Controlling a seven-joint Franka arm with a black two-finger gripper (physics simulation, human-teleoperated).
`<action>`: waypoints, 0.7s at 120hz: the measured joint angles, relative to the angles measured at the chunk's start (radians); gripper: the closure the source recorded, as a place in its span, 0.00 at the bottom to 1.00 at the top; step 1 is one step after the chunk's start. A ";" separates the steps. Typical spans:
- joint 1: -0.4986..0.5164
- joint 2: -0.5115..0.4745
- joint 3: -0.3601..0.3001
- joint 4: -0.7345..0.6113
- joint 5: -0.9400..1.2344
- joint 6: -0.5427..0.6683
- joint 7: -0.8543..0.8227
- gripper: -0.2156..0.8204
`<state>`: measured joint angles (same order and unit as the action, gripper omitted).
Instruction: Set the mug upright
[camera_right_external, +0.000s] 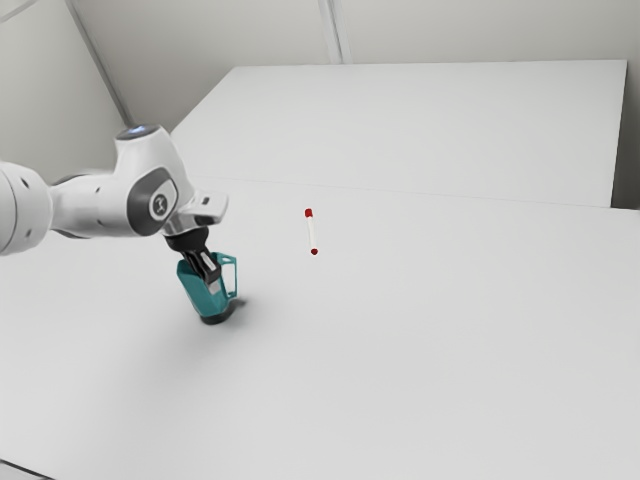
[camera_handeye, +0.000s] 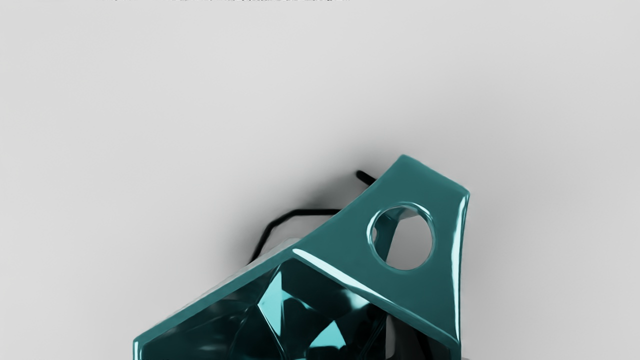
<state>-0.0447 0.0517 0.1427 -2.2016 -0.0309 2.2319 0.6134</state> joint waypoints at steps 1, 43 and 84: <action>-0.001 0.000 0.000 -0.002 0.003 0.003 -0.002 0.97; -0.010 -0.007 0.000 -0.065 0.050 0.118 -0.076 0.97; -0.010 0.001 0.000 -0.066 0.059 0.149 -0.133 0.97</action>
<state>-0.0546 0.0525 0.1428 -2.2676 0.0280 2.3804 0.4804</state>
